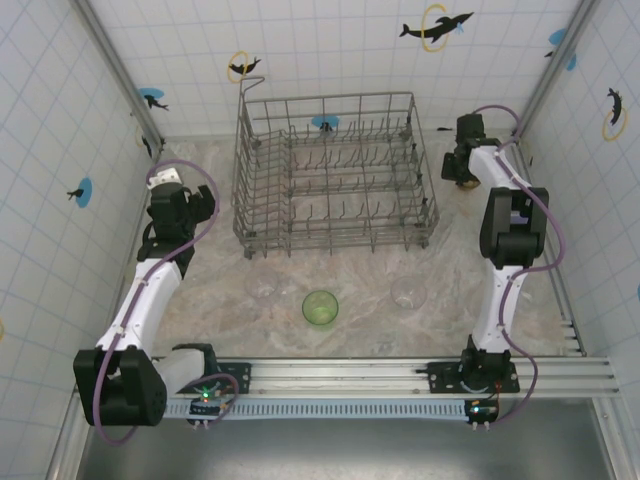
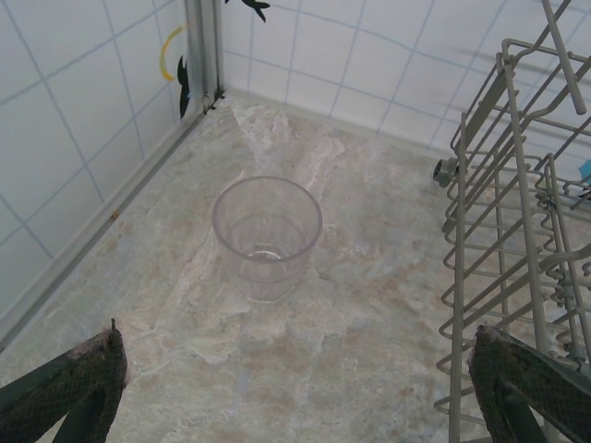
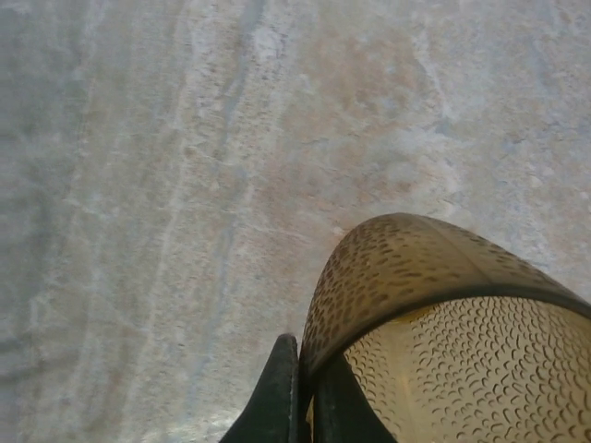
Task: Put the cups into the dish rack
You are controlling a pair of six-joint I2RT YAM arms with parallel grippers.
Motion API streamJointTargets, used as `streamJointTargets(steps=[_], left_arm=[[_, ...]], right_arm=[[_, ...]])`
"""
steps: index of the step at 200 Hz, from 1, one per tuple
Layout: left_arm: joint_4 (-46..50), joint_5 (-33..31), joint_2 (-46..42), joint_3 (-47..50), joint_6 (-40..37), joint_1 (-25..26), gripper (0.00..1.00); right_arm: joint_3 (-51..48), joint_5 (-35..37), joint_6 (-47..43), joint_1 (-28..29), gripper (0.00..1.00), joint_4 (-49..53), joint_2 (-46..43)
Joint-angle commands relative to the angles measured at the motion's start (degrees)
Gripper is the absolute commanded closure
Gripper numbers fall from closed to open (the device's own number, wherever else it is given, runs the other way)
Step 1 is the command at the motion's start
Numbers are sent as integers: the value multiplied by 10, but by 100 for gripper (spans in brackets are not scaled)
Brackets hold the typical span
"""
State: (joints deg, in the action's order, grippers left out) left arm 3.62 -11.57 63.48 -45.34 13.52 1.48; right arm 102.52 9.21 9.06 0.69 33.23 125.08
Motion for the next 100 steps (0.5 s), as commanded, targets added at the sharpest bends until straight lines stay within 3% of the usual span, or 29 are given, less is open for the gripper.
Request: streamJointTargets(steps=[1, 40, 100], left_arm=[[-3, -9, -14, 5, 0, 3, 2], [-1, 5, -9, 2, -1, 3, 2], [17, -28, 14, -43, -12, 3, 2]], right_arm=[[22, 10, 13, 0, 100, 23, -2], [21, 24, 5, -3, 100, 33, -45], [62, 44, -7, 4, 100, 46, -125]])
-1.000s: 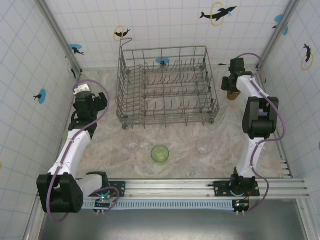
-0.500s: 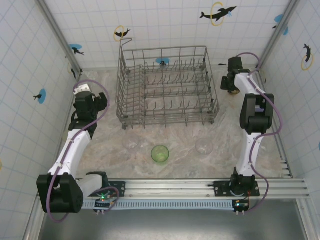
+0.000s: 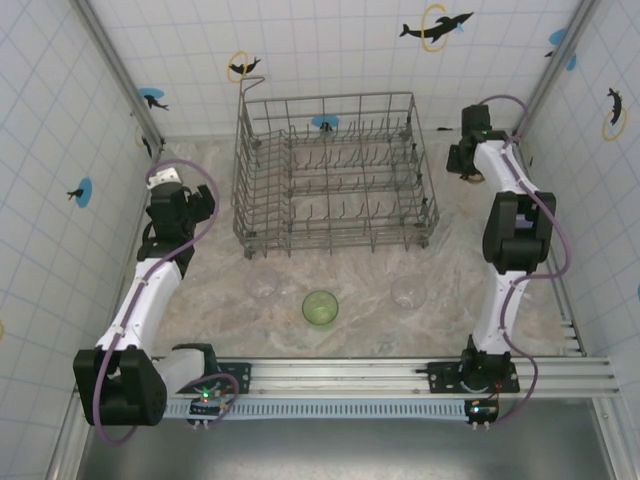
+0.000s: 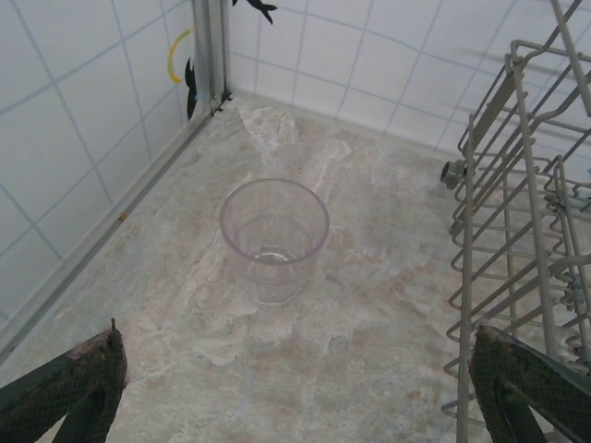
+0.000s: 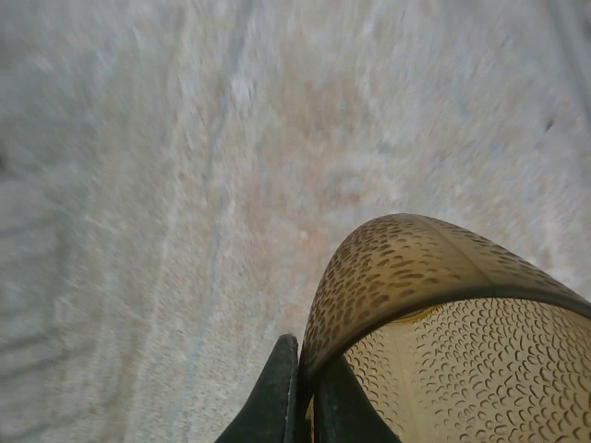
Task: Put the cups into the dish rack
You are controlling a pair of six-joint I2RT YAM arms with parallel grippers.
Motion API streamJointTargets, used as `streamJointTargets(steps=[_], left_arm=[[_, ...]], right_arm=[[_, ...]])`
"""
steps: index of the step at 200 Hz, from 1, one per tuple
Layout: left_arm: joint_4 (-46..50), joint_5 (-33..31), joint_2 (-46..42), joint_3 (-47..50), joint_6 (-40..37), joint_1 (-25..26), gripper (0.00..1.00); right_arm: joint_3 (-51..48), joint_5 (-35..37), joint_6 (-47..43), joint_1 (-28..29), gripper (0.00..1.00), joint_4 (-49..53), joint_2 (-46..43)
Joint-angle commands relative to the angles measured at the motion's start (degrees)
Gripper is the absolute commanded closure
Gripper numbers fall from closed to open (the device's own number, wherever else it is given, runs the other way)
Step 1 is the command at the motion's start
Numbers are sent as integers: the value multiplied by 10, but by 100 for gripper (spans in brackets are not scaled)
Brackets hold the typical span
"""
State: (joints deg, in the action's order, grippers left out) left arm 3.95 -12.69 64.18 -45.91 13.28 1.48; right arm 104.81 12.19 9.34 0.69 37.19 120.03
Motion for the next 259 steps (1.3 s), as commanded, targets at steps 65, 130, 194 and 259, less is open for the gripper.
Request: streamJointTargets(steps=[65, 130, 194, 259], left_arm=[[37, 38, -4, -110, 42, 3, 2], [38, 144, 20, -161, 123, 10, 2], [42, 177, 83, -221, 181, 65, 2], [46, 152, 129, -254, 210, 134, 2]], right_arm=[[45, 3, 0, 62, 100, -32, -137], [23, -93, 6, 135, 100, -90, -175], [-127, -304, 102, 143, 100, -264, -217], [-276, -443, 220, 143, 100, -491, -239]])
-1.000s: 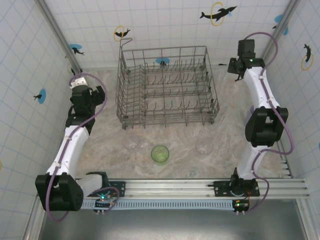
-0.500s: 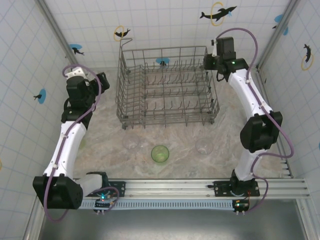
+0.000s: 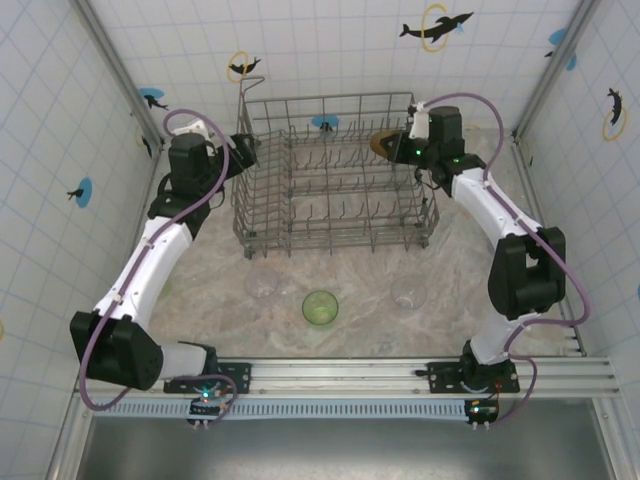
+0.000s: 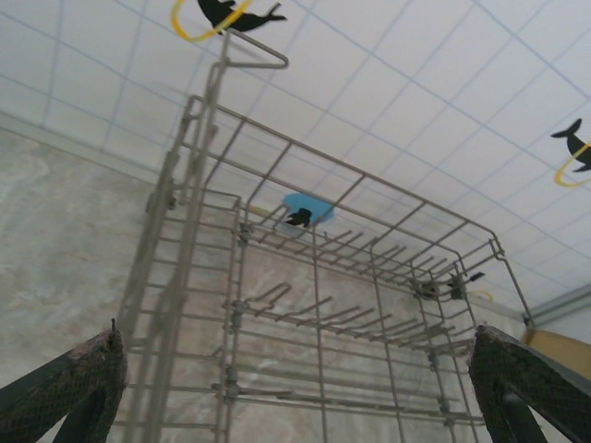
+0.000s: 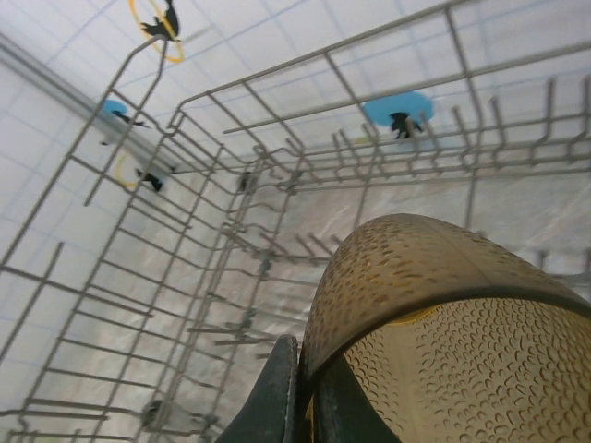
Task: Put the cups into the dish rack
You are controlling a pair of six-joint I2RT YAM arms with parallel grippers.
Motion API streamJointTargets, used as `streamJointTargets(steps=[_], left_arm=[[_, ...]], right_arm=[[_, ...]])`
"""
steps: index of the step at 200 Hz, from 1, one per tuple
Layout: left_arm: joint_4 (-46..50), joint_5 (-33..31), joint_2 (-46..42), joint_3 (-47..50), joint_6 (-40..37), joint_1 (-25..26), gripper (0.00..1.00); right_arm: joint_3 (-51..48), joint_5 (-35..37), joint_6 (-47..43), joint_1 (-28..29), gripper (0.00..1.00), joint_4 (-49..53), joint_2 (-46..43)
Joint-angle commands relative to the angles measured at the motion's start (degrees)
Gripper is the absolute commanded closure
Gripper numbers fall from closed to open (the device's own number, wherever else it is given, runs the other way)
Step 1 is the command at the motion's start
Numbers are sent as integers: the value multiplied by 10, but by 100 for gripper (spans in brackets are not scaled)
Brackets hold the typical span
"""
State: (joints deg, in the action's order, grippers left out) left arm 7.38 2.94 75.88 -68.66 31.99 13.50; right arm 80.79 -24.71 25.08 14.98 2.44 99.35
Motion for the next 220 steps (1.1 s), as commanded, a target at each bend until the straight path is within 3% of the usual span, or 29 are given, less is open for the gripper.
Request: streamJointTargets(steps=[1, 88, 145, 220], left_arm=[[12, -4, 13, -27, 23, 15, 2], [19, 39, 101, -117, 66, 51, 2], [13, 68, 170, -190, 93, 65, 2], [-88, 176, 230, -206, 196, 79, 2]], right_arm=[[-37, -75, 64, -1, 100, -147, -33], [-160, -175, 260, 2, 100, -505, -23], [-148, -181, 340, 14, 100, -621, 14], [-128, -171, 428, 40, 100, -750, 85]])
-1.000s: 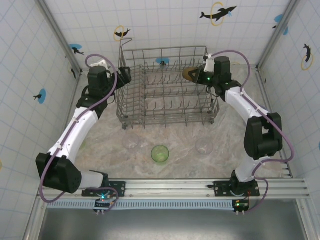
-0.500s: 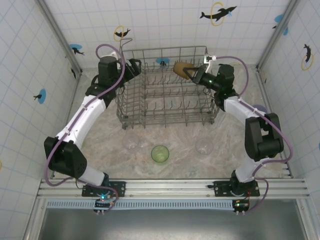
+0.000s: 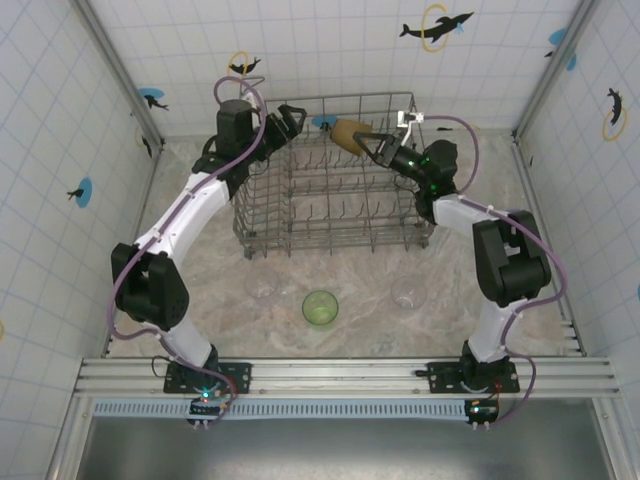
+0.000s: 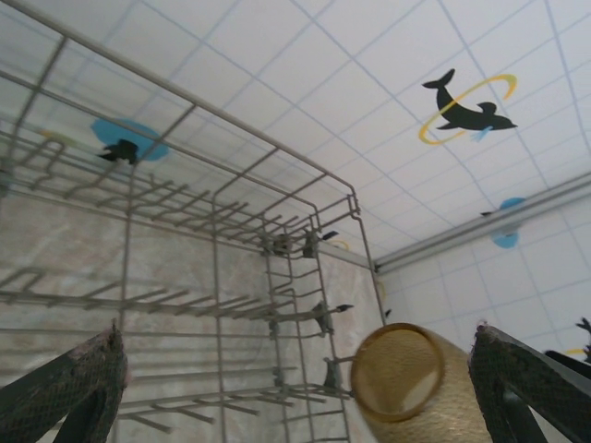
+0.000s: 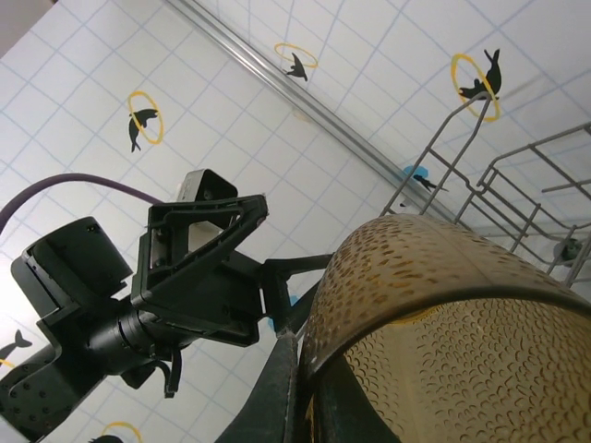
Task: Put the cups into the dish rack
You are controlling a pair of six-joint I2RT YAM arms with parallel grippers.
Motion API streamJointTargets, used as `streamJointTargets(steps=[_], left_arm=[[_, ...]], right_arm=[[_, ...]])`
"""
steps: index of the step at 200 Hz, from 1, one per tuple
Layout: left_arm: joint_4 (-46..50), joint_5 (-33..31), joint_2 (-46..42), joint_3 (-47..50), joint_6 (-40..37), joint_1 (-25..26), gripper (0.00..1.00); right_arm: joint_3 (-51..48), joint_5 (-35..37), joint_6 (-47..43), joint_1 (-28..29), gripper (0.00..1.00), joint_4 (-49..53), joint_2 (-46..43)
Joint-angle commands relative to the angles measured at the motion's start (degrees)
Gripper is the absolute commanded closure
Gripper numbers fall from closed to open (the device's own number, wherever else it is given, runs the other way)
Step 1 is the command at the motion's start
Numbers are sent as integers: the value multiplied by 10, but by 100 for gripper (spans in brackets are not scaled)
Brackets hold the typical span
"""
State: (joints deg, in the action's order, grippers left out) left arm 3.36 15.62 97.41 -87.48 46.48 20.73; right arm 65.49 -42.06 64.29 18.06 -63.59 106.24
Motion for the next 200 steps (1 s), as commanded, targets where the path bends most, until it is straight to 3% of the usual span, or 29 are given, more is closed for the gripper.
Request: streamJointTargets(steps=[1, 64, 168, 200], left_arm=[[-49, 51, 15, -18, 52, 6, 2], [-95, 109, 36, -7, 104, 11, 2], [-138, 138, 46, 24, 139, 24, 3], [-151, 138, 39, 36, 144, 25, 13]], right_arm=[[26, 3, 38, 10, 100, -92, 18], [38, 20, 82, 32, 100, -164, 58], [78, 31, 121, 57, 100, -223, 102], [85, 34, 120, 62, 100, -222, 109]])
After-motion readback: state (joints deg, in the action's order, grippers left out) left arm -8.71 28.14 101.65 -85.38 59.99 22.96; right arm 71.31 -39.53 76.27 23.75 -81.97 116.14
